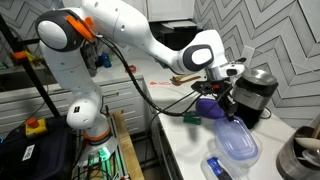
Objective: Remove the small lunch box from the bigger lunch box, then open the small lunch box and add green object, then close it
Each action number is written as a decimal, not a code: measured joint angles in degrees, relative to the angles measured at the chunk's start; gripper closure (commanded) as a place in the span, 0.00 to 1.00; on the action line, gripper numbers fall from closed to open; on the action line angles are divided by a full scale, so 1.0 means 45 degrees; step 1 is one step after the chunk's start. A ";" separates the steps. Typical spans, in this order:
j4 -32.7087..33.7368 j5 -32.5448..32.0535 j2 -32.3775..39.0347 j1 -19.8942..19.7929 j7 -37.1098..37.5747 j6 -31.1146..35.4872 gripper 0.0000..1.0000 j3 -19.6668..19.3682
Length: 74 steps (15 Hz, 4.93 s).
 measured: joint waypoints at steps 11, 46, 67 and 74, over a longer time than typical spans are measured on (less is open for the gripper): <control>-0.1718 0.2512 -0.2161 0.1044 -0.3457 -0.4641 0.98 0.1358; -0.1845 0.9960 0.0178 0.0981 -0.5908 -0.2212 0.00 0.0644; -0.0829 0.9741 0.0755 0.0400 -0.5662 -0.1870 1.00 0.0385; -0.0841 0.9539 -0.1253 0.0112 -0.5522 -0.2650 1.00 -0.0019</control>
